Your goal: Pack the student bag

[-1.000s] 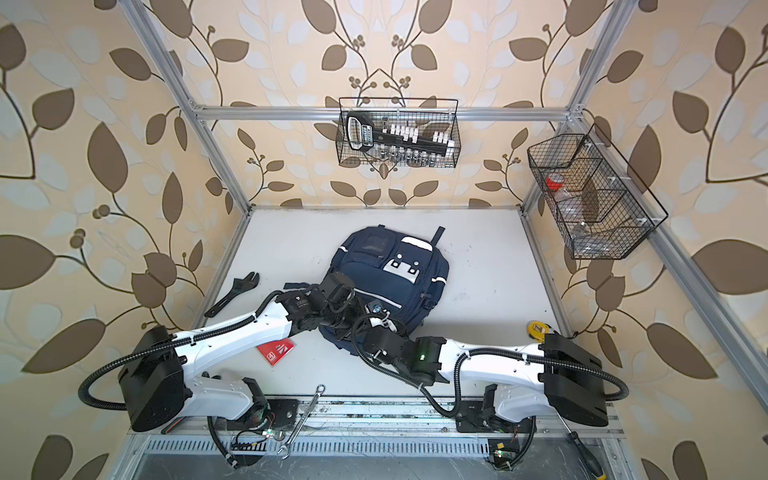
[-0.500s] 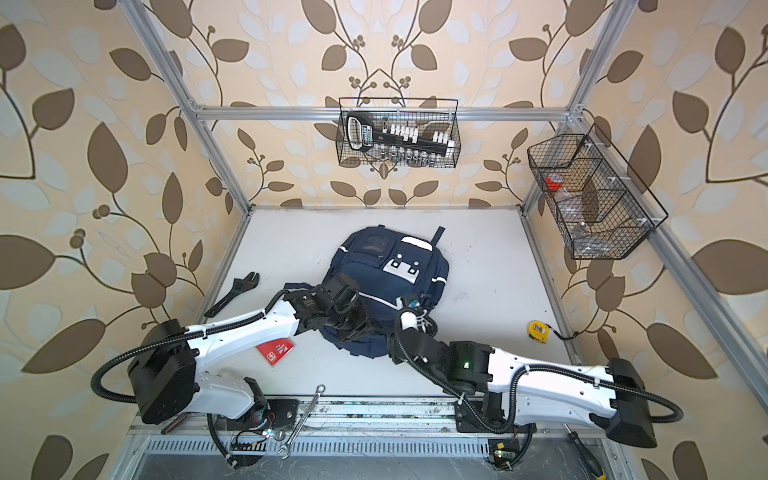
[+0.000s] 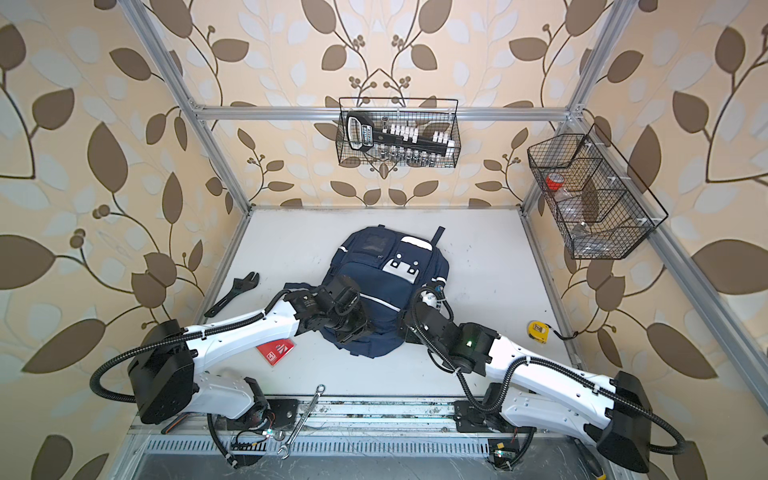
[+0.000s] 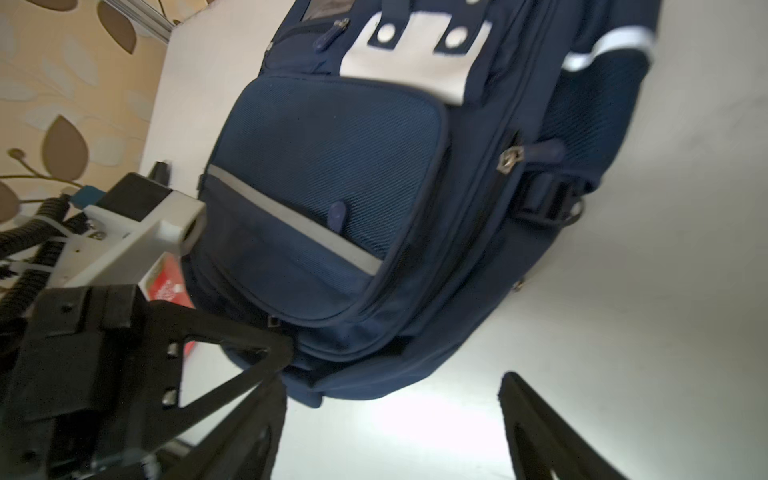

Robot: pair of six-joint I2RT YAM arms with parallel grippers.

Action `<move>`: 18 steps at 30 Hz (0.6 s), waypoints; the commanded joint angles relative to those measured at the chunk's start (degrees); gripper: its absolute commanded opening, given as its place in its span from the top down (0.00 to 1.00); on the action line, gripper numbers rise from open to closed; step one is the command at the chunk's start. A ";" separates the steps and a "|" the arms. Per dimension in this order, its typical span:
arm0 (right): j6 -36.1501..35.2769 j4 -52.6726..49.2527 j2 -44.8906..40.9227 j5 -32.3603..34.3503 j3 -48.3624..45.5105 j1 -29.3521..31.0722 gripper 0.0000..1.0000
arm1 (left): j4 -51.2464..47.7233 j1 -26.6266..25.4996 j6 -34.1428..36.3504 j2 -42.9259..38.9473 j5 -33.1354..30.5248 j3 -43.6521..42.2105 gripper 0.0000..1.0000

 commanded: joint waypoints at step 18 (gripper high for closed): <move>22.16 28.04 12.06 -13.44 -2.76 -5.33 0.51 | -6.00 -0.24 17.54 -11.70 -5.31 3.94 1.00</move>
